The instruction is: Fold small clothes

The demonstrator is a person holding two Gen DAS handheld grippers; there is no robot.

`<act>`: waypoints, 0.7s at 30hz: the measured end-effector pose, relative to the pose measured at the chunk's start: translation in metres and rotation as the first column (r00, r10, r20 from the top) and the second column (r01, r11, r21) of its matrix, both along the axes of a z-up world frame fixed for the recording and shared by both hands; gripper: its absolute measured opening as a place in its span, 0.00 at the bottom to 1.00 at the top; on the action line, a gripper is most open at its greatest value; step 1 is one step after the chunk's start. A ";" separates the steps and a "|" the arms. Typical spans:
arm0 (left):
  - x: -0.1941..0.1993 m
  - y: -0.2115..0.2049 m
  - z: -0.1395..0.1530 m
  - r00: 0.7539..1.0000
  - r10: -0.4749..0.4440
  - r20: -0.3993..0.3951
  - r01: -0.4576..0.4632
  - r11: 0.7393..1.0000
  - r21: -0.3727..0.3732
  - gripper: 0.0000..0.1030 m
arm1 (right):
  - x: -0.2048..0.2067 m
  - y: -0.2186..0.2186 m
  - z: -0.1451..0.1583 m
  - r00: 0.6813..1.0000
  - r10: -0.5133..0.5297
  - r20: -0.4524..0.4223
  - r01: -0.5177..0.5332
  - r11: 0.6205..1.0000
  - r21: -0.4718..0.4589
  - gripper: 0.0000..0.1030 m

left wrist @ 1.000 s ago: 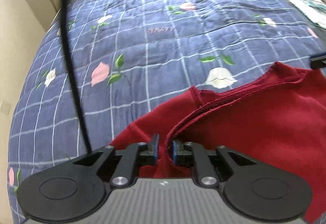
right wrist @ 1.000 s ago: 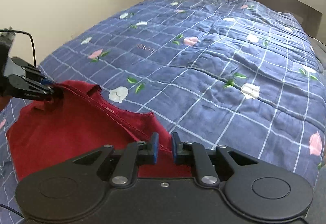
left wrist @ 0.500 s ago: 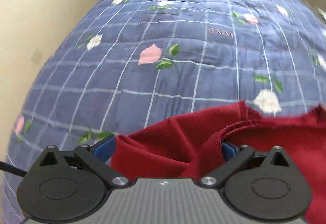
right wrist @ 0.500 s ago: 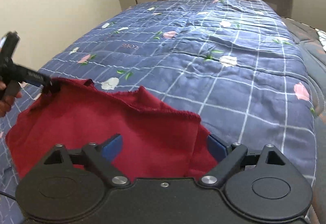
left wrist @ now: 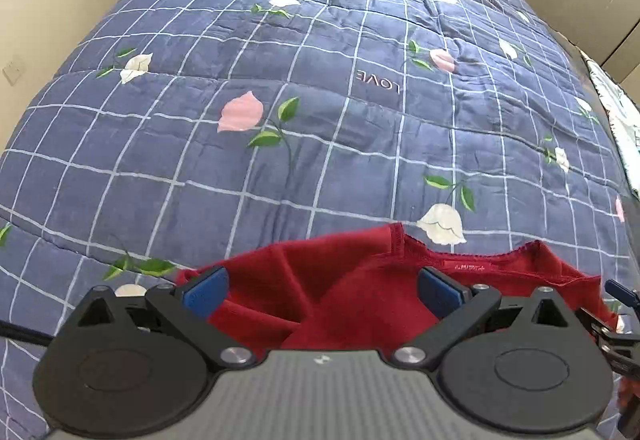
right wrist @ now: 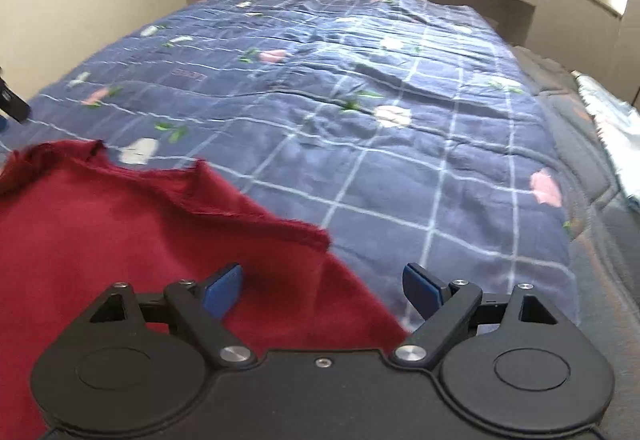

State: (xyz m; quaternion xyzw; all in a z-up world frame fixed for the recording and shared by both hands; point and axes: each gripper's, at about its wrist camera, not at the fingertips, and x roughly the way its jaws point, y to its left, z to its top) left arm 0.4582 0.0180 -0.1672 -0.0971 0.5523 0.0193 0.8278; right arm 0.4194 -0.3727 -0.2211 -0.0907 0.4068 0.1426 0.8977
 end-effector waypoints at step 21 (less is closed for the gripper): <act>-0.071 -0.042 -0.050 0.990 -0.089 0.112 0.045 0.937 0.346 1.00 | -0.091 0.018 0.021 0.985 -0.053 0.161 0.057 0.998 -0.020 0.99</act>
